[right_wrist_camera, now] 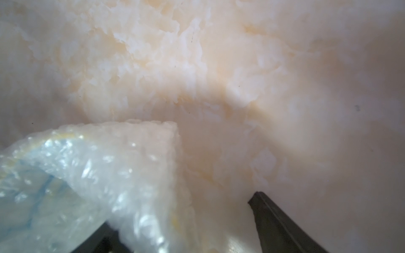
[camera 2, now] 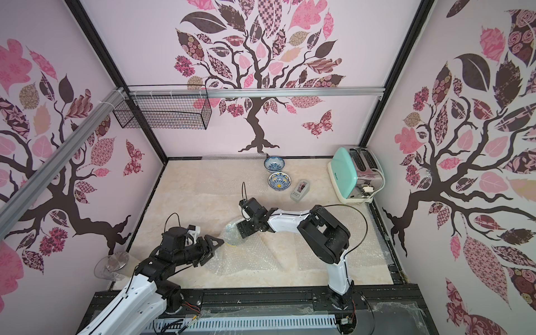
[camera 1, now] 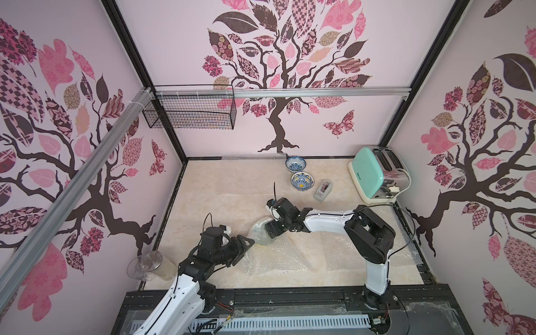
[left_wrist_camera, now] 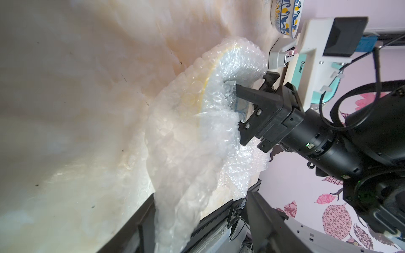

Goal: Wrap bowls in bubble wrap
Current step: Wrap the bowl in bubble wrap.

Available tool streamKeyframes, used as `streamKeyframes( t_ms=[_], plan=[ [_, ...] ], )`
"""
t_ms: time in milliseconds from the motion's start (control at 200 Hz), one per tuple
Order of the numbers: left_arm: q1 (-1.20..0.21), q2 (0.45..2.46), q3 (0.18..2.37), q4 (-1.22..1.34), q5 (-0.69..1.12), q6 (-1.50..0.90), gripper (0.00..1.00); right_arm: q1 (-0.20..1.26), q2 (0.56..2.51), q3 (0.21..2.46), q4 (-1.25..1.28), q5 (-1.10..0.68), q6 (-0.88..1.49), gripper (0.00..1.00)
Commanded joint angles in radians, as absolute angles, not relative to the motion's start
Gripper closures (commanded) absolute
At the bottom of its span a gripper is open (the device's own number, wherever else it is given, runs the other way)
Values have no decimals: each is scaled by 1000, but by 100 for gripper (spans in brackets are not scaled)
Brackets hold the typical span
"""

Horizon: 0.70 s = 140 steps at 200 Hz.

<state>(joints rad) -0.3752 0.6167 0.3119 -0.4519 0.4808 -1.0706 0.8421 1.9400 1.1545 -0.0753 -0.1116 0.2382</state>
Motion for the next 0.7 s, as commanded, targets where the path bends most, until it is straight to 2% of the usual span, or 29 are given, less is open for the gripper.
streamKeyframes(
  t_ms=[0, 55, 110, 180, 240, 355, 695],
  plan=[
    [-388, 616, 331, -503, 474, -1041, 43, 836, 1975, 1117, -180, -117, 245, 17],
    [-388, 616, 331, -495, 485, -1040, 49, 837, 1976, 1117, -181, -117, 245, 17],
    [-387, 620, 338, -491, 489, -1039, 63, 836, 1976, 1117, -179, -118, 245, 17],
    [-388, 633, 352, -489, 490, -1030, 71, 837, 1976, 1118, -179, -120, 245, 17],
    [-387, 651, 366, -484, 488, -1021, 85, 836, 1975, 1118, -178, -120, 246, 17],
    [-388, 696, 381, -410, 503, -1032, 100, 836, 1977, 1116, -177, -120, 246, 17],
    [-384, 938, 448, -104, 516, -1070, 100, 836, 1979, 1115, -177, -125, 245, 17]
  ],
)
